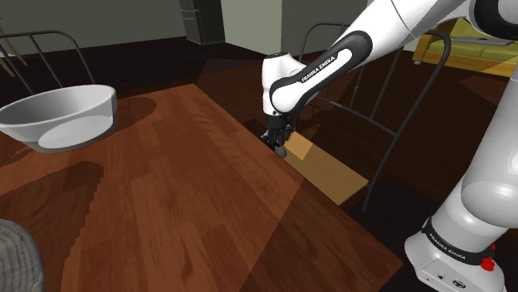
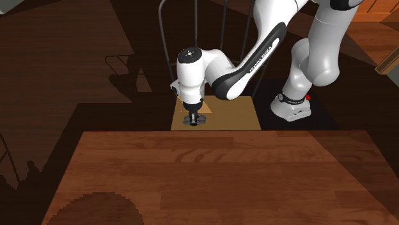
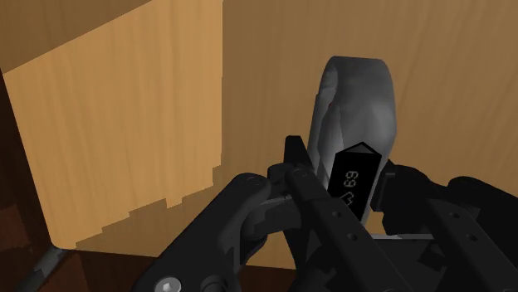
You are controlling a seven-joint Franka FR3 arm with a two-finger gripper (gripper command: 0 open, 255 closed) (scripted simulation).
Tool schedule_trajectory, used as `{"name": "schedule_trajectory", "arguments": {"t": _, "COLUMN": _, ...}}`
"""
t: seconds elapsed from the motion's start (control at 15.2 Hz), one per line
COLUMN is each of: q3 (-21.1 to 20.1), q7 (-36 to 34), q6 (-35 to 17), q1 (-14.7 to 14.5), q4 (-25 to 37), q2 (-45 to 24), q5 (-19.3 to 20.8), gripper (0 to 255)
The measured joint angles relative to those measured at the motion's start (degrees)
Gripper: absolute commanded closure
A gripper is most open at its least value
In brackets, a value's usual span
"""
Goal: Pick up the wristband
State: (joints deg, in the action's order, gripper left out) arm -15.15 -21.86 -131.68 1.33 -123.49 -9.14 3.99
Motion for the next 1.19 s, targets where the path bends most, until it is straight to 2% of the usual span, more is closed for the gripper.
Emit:
{"name": "schedule_trajectory", "arguments": {"t": 0.33, "q3": -0.1, "q7": 0.3, "q6": 1.4, "q1": 0.1, "q4": 0.4, "q2": 1.0, "q5": -0.4, "gripper": 255}}
{"name": "schedule_trajectory", "arguments": {"t": 1.19, "q3": -0.3, "q7": 1.6, "q6": 10.4, "q1": 0.3, "q4": 4.8, "q2": 5.8, "q5": -2.3, "gripper": 255}}
